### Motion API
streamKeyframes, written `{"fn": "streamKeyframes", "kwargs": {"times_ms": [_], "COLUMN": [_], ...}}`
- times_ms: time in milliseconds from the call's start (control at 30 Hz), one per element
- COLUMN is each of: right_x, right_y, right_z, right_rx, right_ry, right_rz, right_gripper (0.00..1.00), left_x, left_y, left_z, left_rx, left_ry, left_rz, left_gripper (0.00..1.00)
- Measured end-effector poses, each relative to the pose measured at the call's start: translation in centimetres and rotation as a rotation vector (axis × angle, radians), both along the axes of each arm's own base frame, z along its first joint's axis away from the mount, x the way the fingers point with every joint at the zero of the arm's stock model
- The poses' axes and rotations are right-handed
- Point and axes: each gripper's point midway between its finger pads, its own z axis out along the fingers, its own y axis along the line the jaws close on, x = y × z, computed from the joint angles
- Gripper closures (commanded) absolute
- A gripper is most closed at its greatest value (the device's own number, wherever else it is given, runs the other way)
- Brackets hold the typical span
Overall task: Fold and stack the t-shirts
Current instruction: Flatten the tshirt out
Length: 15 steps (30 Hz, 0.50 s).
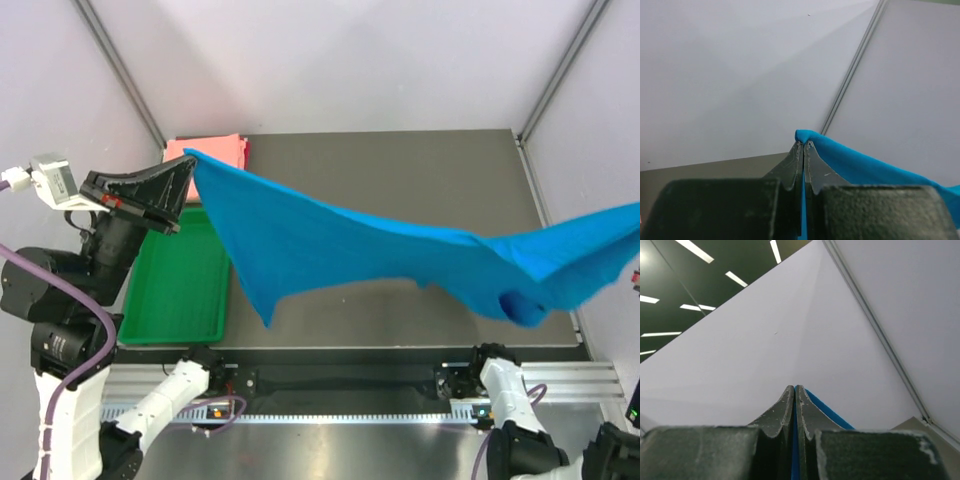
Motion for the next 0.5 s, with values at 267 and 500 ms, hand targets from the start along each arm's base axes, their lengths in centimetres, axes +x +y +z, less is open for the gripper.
{"fn": "streamKeyframes", "kwargs": {"times_ms": [267,500], "right_x": [6.4,23.2], "right_y": [-1.8,-4.5], "right_z": [-4.2,-14.1], "right_rx": [0.057,0.13], "right_ry": [0.168,0.536], "right_rz": [0.053,0.13], "right_gripper": [1.0,1.0], "left_x": [3.6,14.2], "left_y": [-1.0,-4.5], "left_z": [-3.6,-14.7], "left_rx": [0.056,0.159], "left_ry": [0.077,0.342], "left_rz": [0.027,0.054], "left_gripper": [1.0,1.0]}}
